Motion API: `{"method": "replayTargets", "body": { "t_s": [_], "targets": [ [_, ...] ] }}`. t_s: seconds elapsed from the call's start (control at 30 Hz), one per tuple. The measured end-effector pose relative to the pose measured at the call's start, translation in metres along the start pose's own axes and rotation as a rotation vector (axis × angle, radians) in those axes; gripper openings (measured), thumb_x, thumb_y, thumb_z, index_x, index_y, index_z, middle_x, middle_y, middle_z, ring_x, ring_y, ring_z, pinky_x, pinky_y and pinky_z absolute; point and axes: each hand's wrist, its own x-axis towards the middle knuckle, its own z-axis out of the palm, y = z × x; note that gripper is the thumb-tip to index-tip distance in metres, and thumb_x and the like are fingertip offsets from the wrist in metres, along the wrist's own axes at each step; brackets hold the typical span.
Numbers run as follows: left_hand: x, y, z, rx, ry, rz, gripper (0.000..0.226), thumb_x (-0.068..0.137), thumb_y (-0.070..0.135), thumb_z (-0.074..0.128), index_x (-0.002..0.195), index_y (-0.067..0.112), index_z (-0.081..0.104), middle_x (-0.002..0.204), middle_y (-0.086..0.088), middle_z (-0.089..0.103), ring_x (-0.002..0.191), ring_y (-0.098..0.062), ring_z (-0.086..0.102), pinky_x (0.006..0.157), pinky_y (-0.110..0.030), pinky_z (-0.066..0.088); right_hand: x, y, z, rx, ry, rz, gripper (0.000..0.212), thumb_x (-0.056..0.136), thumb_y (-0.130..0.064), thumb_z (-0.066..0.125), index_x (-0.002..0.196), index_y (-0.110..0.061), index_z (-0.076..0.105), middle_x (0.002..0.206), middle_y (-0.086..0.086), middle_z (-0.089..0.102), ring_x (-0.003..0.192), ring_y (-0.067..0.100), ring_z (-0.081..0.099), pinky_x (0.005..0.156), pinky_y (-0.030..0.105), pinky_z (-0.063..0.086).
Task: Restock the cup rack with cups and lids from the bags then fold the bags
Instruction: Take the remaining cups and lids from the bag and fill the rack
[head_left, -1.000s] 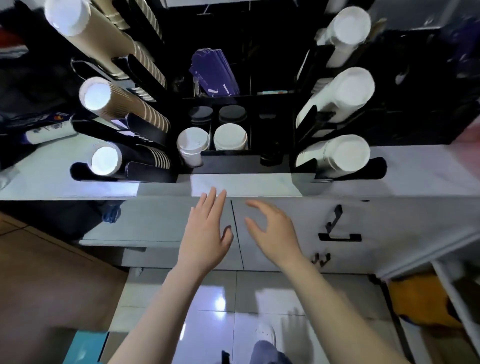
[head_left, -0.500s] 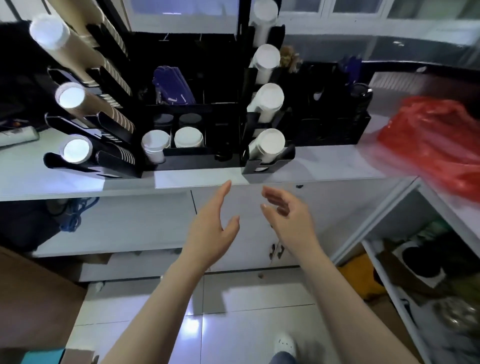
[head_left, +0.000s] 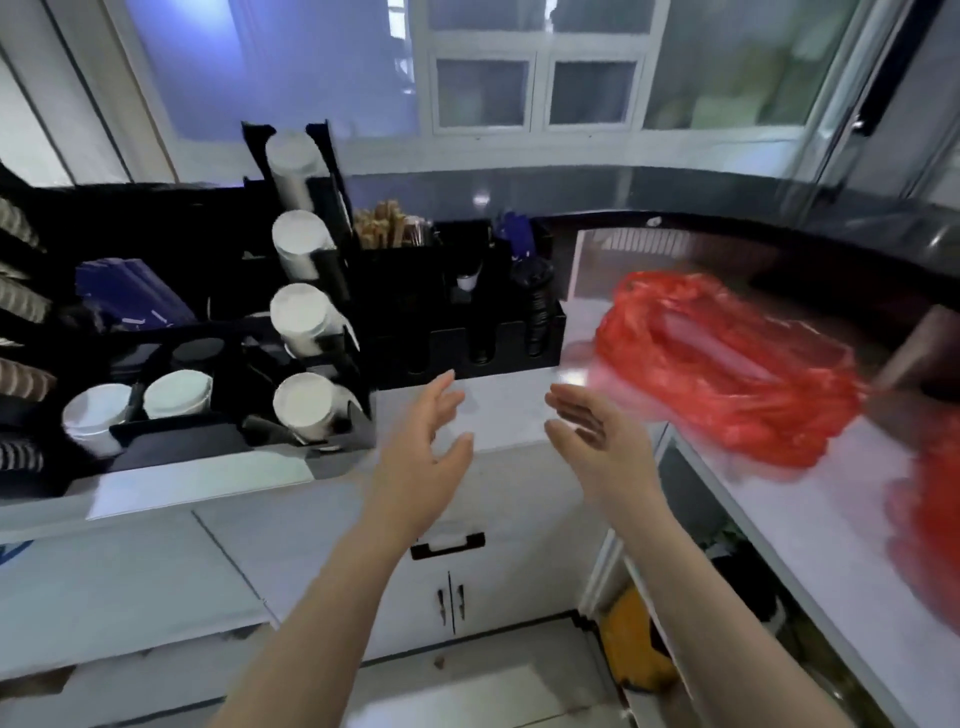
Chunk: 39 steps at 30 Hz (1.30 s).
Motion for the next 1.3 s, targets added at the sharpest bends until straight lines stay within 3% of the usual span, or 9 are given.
{"method": "replayTargets", "body": {
  "t_s": [0.2, 0.3, 0.43, 0.6, 0.67, 0.73, 0.83, 1.1, 1.3],
  "targets": [
    [0.052, 0.004, 0.08, 0.019, -0.009, -0.036, 0.058, 0.093, 0.019, 0.055, 0.141, 0.041, 0.032, 0.135, 0.021, 0.05, 0.126, 0.005, 0.043, 0.099, -0.016, 0.034, 0.075, 0.032, -0.058, -0.086, -0.041, -0.049, 0.034, 0.086, -0.015, 0.068, 0.119, -0.024, 0.063, 0.11, -0.015, 0.066, 0.103, -0.002, 0.06, 0.087, 0.021, 0.045],
    [0.074, -0.002, 0.097, 0.039, -0.008, -0.075, 0.059, 0.093, 0.02, 0.056, 0.14, 0.044, 0.031, 0.138, 0.021, 0.047, 0.128, 0.006, 0.041, 0.098, -0.012, 0.032, 0.1, 0.051, -0.066, -0.129, -0.11, -0.036, 0.038, 0.088, -0.021, 0.066, 0.125, -0.023, 0.061, 0.115, -0.016, 0.064, 0.106, -0.003, 0.058, 0.089, 0.017, 0.044],
    [0.106, -0.021, 0.101, 0.052, 0.026, -0.134, 0.059, 0.093, 0.018, 0.055, 0.145, 0.031, 0.032, 0.143, 0.016, 0.044, 0.132, 0.004, 0.037, 0.108, -0.02, 0.029, 0.135, 0.078, -0.06, -0.156, -0.127, 0.011, 0.039, 0.086, -0.021, 0.067, 0.124, -0.025, 0.061, 0.117, -0.016, 0.063, 0.107, -0.002, 0.057, 0.086, 0.011, 0.041],
    [0.158, -0.06, 0.09, 0.088, 0.084, -0.164, 0.058, 0.092, 0.015, 0.055, 0.145, 0.029, 0.035, 0.145, 0.015, 0.041, 0.135, -0.003, 0.036, 0.109, -0.022, 0.028, 0.19, 0.099, -0.04, -0.242, -0.135, 0.012, 0.032, 0.085, -0.022, 0.069, 0.116, -0.03, 0.065, 0.111, -0.024, 0.061, 0.106, 0.001, 0.058, 0.091, 0.021, 0.046],
    [0.181, -0.076, 0.083, 0.095, 0.135, -0.176, 0.057, 0.092, 0.017, 0.056, 0.145, 0.031, 0.036, 0.145, 0.016, 0.04, 0.132, 0.0, 0.036, 0.102, -0.017, 0.031, 0.215, 0.103, -0.031, -0.327, -0.124, -0.014, 0.032, 0.084, -0.021, 0.07, 0.116, -0.027, 0.066, 0.111, -0.02, 0.061, 0.107, 0.004, 0.057, 0.094, 0.023, 0.045],
    [0.203, -0.09, 0.077, 0.132, 0.193, -0.193, 0.056, 0.092, 0.02, 0.056, 0.143, 0.034, 0.038, 0.145, 0.016, 0.04, 0.126, 0.003, 0.036, 0.096, -0.013, 0.03, 0.238, 0.105, -0.022, -0.38, -0.114, -0.036, 0.033, 0.084, -0.019, 0.07, 0.116, -0.024, 0.066, 0.114, -0.015, 0.063, 0.108, 0.005, 0.056, 0.095, 0.016, 0.04],
    [0.237, -0.105, 0.073, 0.211, 0.218, -0.147, 0.055, 0.092, 0.019, 0.055, 0.143, 0.031, 0.038, 0.149, 0.011, 0.037, 0.136, -0.003, 0.031, 0.104, -0.02, 0.025, 0.268, 0.107, -0.01, -0.497, -0.106, -0.132, 0.035, 0.082, -0.014, 0.07, 0.116, -0.02, 0.066, 0.119, -0.007, 0.063, 0.113, 0.008, 0.053, 0.092, 0.004, 0.03],
    [0.294, -0.127, 0.084, 0.522, 0.083, -0.195, 0.072, 0.093, 0.028, 0.055, 0.152, 0.027, 0.014, 0.161, 0.003, -0.001, 0.148, -0.015, -0.003, 0.119, -0.037, 0.014, 0.336, 0.097, 0.013, -0.678, -0.149, -0.192, 0.06, 0.078, -0.026, 0.075, 0.134, -0.024, 0.052, 0.141, 0.0, 0.043, 0.131, 0.02, 0.036, 0.107, 0.026, 0.029],
    [0.296, -0.142, 0.1, 0.796, 0.041, -0.215, 0.087, 0.09, 0.043, 0.052, 0.152, 0.025, -0.007, 0.157, -0.008, -0.023, 0.146, -0.019, -0.014, 0.109, -0.031, -0.021, 0.362, 0.1, 0.026, -0.84, -0.304, -0.118, 0.087, 0.07, -0.051, 0.076, 0.144, -0.033, 0.033, 0.152, 0.003, 0.026, 0.139, 0.028, 0.022, 0.111, 0.041, 0.03]
  ]
}}
